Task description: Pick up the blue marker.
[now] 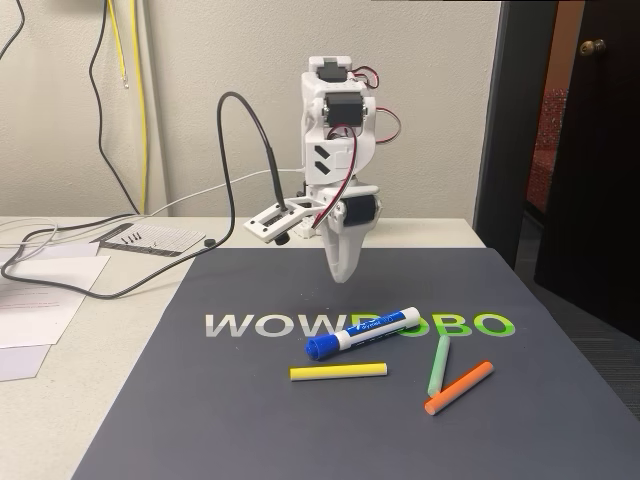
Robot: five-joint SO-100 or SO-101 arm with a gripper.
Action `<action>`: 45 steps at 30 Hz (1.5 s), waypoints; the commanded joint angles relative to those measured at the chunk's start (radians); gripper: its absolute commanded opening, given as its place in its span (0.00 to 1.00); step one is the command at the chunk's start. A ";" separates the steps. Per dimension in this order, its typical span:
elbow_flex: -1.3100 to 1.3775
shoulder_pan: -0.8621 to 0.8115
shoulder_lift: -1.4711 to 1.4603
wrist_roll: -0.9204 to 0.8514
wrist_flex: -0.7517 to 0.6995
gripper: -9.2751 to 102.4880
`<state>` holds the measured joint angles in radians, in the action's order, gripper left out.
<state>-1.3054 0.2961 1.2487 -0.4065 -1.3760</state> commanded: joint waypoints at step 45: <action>0.578 0.058 -0.472 -0.054 -0.087 0.20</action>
<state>-0.7685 0.3651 0.7624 -0.4541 -1.4542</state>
